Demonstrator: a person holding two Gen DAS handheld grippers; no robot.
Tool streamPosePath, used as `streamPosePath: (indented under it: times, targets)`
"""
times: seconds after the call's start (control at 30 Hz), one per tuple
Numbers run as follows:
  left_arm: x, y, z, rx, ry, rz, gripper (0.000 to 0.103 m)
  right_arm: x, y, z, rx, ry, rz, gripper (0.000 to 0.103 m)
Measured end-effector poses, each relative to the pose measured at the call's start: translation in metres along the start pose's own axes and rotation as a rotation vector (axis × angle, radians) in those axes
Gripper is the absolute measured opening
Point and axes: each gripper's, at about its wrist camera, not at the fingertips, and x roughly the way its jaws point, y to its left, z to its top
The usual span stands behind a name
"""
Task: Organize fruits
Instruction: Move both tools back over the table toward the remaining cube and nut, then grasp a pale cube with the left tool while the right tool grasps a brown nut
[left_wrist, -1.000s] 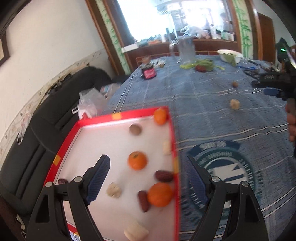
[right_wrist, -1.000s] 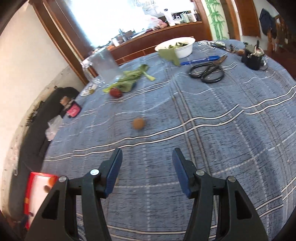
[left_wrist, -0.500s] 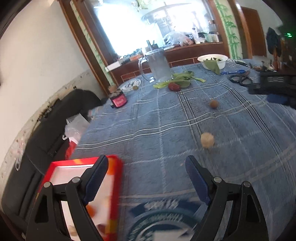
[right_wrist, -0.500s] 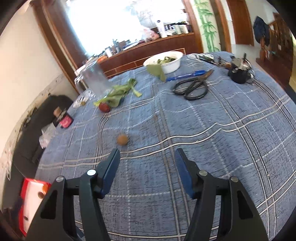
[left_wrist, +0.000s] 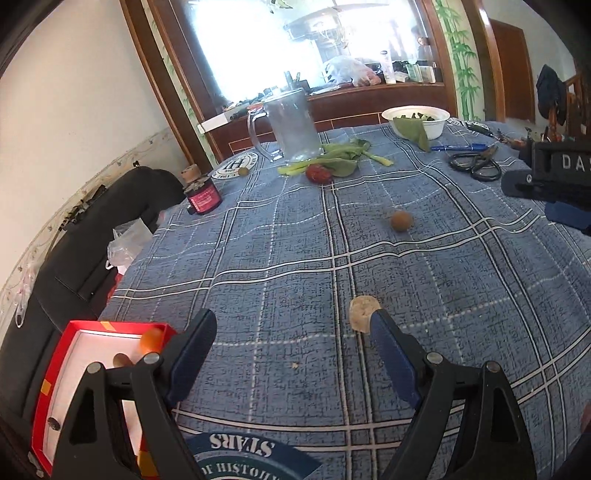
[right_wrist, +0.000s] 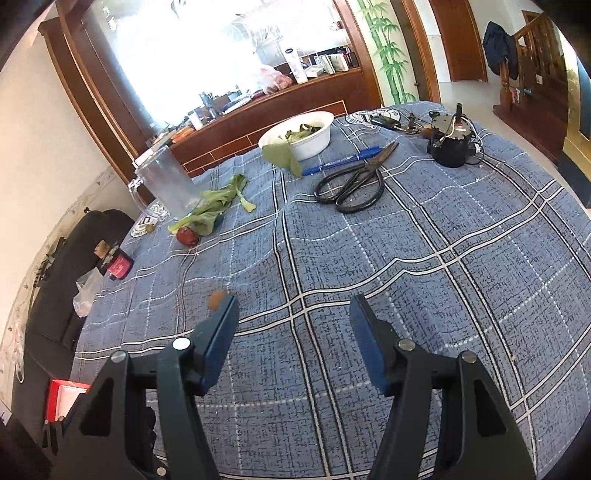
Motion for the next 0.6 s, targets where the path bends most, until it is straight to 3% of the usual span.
streamPosePath:
  times: [0.37,0.6]
  targets:
    - [0.016,0.002,0.004,-0.049,0.019,-0.043,0.085,0.008,0.000,-0.003,0.007,0.033,0.006,0.063]
    - [0.026,0.009,-0.001,-0.088,0.001,-0.205,0.085,0.010,0.001,-0.005,0.004,0.039,0.000,0.063]
